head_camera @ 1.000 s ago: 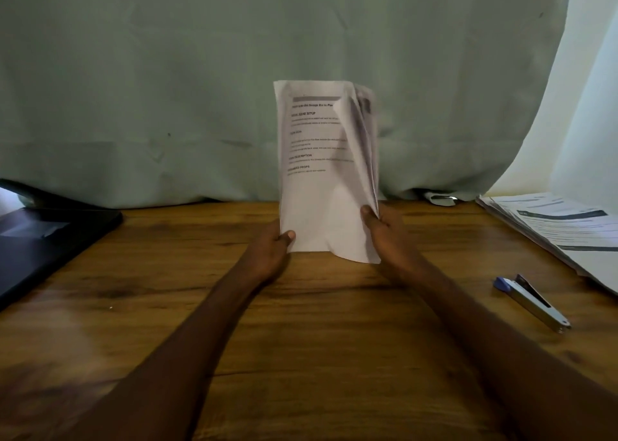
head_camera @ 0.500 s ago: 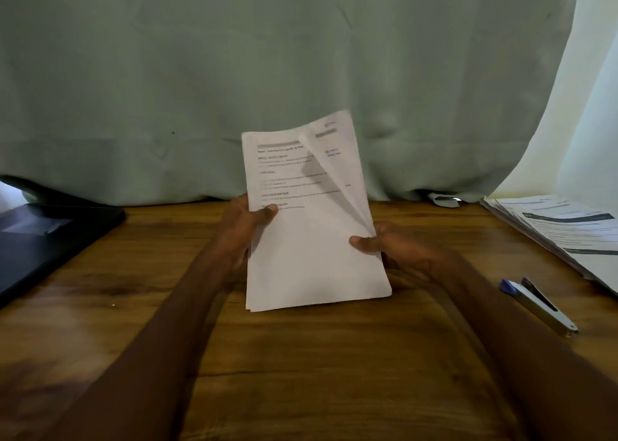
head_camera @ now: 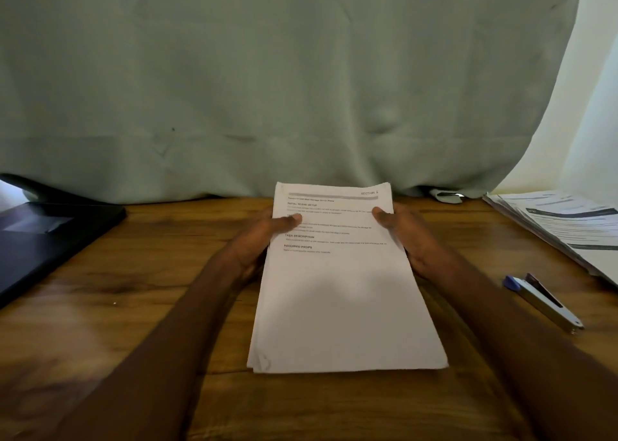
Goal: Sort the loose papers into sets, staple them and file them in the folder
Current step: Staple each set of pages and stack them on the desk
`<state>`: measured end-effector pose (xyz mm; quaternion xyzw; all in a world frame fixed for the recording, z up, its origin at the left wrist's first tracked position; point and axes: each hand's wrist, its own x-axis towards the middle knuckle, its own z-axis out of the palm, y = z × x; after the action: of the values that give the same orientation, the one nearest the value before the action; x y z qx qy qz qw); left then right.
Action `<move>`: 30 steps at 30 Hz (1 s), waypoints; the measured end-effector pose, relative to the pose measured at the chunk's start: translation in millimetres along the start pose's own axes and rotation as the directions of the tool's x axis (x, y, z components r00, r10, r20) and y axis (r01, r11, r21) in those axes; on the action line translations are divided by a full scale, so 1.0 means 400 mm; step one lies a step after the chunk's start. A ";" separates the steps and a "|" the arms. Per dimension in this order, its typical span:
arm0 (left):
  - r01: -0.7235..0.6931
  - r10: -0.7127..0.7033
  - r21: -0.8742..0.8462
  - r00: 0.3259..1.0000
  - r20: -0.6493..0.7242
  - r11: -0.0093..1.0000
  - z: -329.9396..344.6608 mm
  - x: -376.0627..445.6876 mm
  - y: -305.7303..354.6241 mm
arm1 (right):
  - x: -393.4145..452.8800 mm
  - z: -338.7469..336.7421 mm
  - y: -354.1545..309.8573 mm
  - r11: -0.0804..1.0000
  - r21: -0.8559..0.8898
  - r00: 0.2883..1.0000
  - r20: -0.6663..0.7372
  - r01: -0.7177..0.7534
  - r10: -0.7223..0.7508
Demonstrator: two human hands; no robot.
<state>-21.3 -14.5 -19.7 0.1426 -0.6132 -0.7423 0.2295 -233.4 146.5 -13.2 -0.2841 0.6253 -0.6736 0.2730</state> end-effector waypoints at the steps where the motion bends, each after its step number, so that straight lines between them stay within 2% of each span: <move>1: -0.017 0.016 -0.055 1.000 -0.020 0.998 0.004 0.003 0.001 | -0.002 0.007 0.005 1.000 -0.006 1.000 0.023 -0.018 0.018; 7: -0.120 0.095 -0.312 0.991 -0.095 0.943 0.017 0.020 0.014 | -0.014 0.028 0.021 0.998 0.050 0.993 0.109 -0.039 0.034; 10: -0.139 0.088 -0.376 0.985 -0.151 0.916 0.015 0.018 0.014 | -0.015 0.027 0.022 0.997 0.053 0.991 0.124 -0.056 0.049; 14: -0.011 -0.050 -0.513 0.993 -0.104 0.858 0.013 0.021 0.017 | -0.024 0.041 0.027 0.997 0.039 0.989 0.135 -0.067 0.061; 16: 0.027 -0.086 -0.521 0.992 -0.089 0.853 0.018 0.022 0.016 | -0.027 0.046 0.027 0.998 0.013 0.990 0.126 -0.063 0.061; 20: -0.051 -0.026 -0.466 0.987 -0.157 0.883 0.019 0.023 0.013 | -0.018 0.044 0.028 0.998 -0.017 0.997 0.058 -0.054 0.055; 23: 0.038 -0.098 -0.461 0.989 -0.108 0.887 0.022 0.024 0.015 | -0.014 0.043 0.029 0.997 -0.001 0.996 0.041 -0.080 0.080; 30: -0.061 -0.017 -0.374 0.980 -0.200 0.925 0.006 0.035 -0.002 | -0.017 0.048 0.021 0.996 0.008 0.996 0.005 -0.084 0.084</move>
<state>-34.7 -19.7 -18.9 0.1624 -0.4341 -0.8258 0.3214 -214.6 137.8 -20.9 -0.2579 0.6332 -0.6635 0.3039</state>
